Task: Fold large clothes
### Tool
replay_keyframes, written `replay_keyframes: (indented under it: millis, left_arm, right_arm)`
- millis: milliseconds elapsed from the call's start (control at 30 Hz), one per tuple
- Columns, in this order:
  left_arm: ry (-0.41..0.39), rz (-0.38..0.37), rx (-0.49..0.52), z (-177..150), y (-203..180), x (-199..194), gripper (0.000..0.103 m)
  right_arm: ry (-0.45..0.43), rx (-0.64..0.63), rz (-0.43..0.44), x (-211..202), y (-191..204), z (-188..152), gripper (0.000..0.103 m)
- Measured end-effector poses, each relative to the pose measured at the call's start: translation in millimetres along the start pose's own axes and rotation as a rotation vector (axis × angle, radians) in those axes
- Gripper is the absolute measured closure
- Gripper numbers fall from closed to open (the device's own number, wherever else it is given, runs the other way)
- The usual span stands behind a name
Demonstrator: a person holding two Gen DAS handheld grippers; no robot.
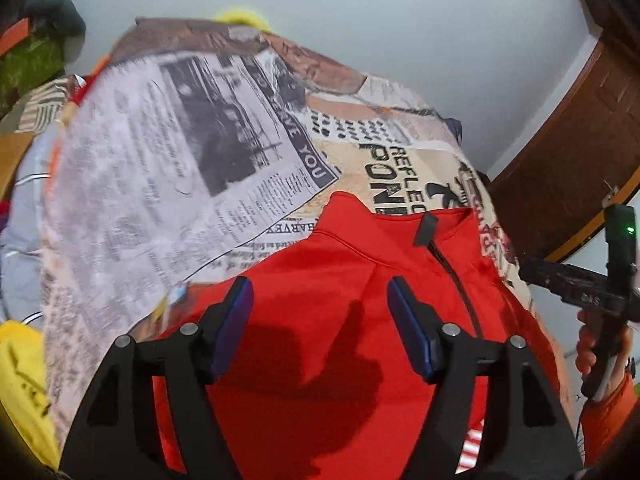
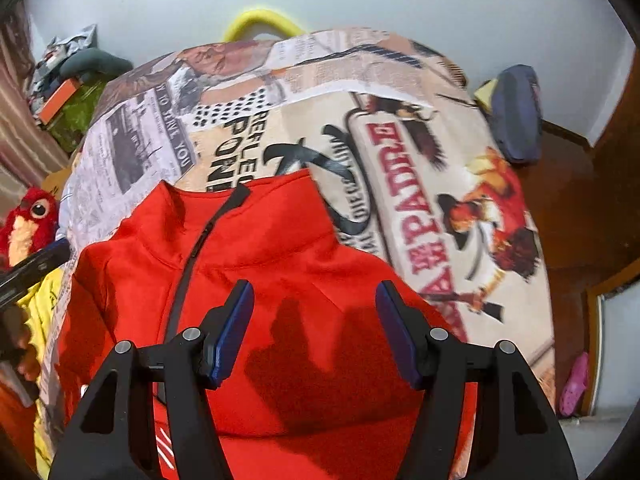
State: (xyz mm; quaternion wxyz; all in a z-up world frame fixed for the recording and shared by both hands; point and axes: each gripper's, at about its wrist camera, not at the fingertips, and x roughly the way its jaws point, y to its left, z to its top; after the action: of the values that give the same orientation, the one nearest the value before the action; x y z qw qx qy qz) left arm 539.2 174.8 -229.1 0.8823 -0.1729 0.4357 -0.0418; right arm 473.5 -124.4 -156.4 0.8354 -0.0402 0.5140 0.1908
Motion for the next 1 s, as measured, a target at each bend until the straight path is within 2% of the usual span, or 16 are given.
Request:
replay_keyframes:
  millis: [67, 167, 300, 433, 567, 700, 733, 767, 800, 867, 900, 967, 1000]
  left_arm:
    - [0.02, 0.03, 0.0, 4.3, -0.2, 20.1, 0.035]
    - [0.055, 0.02, -0.003, 9.5, 0.5, 43.5, 0.035]
    - [0.062, -0.03, -0.048, 18.2, 3.8, 65.1, 0.035]
    - [0.123, -0.103, -0.118, 29.2, 8.4, 86.5, 0.033]
    - [0.15, -0.102, -0.102, 30.7, 3.4, 99.1, 0.032]
    - [0.122, -0.089, -0.086, 24.8, -5.1, 98.0, 0.033]
    - [0.12, -0.08, -0.083, 23.7, -7.1, 98.2, 0.038]
    - [0.119, -0.069, -0.081, 22.7, -8.6, 98.4, 0.048]
    - [0.121, -0.058, -0.075, 22.8, -9.4, 99.0, 0.053]
    - [0.121, -0.022, -0.057, 22.3, -14.2, 98.5, 0.073]
    - [0.117, -0.014, -0.05, 23.5, -15.7, 98.2, 0.077]
    - [0.099, -0.02, -0.031, 23.3, -17.3, 88.8, 0.091]
    - [0.085, -0.028, -0.027, 22.8, -18.7, 82.1, 0.092]
  right_arm:
    - [0.01, -0.011, 0.0, 11.5, 0.3, 1.6, 0.044]
    - [0.028, -0.035, -0.016, 30.7, 1.1, 6.1, 0.044]
    - [0.017, -0.04, -0.008, 50.8, 1.4, 17.1, 0.044]
    - [0.033, -0.023, 0.056, 66.5, 3.0, 23.7, 0.044]
    - [0.052, -0.031, 0.049, 76.3, 11.0, 28.1, 0.044]
    - [0.03, -0.006, 0.067, 78.1, 17.4, 23.0, 0.064]
    - [0.028, 0.006, 0.077, 79.1, 18.3, 20.6, 0.069]
    - [0.022, 0.028, 0.085, 80.3, 17.9, 18.5, 0.07]
    - [0.016, 0.044, 0.093, 81.4, 16.9, 16.0, 0.073]
    - [0.019, 0.058, 0.101, 81.4, 16.6, 14.1, 0.078]
    - [0.016, 0.05, 0.107, 78.6, 16.6, 14.3, 0.079]
    - [0.014, 0.04, 0.111, 72.8, 16.4, 14.2, 0.085]
    - [0.006, 0.036, 0.11, 67.3, 15.9, 13.4, 0.086]
